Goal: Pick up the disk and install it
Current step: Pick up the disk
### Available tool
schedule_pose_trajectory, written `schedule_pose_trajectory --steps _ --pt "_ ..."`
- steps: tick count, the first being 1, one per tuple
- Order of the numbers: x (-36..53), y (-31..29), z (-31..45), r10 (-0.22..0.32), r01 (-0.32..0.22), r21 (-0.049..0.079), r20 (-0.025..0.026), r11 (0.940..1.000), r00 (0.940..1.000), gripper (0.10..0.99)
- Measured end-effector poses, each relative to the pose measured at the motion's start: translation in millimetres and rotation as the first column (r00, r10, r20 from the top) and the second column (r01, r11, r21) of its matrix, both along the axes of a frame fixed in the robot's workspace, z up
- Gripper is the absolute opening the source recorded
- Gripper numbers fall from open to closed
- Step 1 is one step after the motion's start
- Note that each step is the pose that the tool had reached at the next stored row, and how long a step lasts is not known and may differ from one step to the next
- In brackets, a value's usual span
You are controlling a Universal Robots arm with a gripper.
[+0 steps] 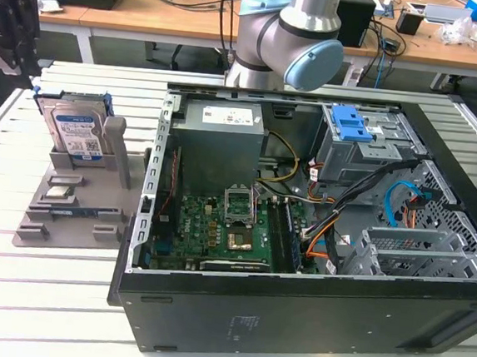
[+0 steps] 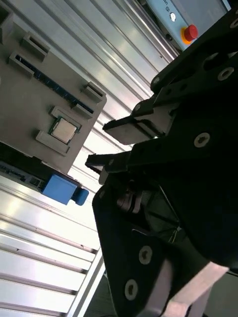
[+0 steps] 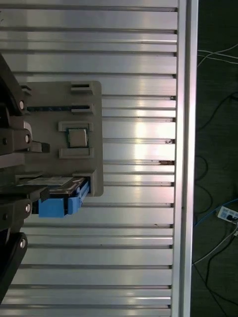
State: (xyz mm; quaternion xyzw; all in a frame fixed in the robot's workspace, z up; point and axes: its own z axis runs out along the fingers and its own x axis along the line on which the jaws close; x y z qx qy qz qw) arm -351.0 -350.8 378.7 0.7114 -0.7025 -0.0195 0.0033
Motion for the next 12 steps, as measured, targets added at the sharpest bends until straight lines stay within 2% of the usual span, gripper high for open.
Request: schedule_pose_trajectory --steps 1,2,4,5,6,12 --pt "0.0 0.0 0.0 0.0 0.0 0.0 0.0 1.0 1.0 0.416" --pt "0.0 0.0 0.0 0.0 0.0 0.0 0.0 1.0 1.0 0.416" --pt "0.0 0.0 0.0 0.0 0.0 0.0 0.0 1.0 1.0 0.537" --pt "0.0 0.0 0.0 0.0 0.0 0.0 0.0 1.0 1.0 0.537" --pt "0.0 0.0 0.0 0.0 0.0 0.0 0.0 1.0 1.0 0.6" --pt "0.0 0.0 0.0 0.0 0.0 0.0 -0.0001 1.0 1.0 0.6"
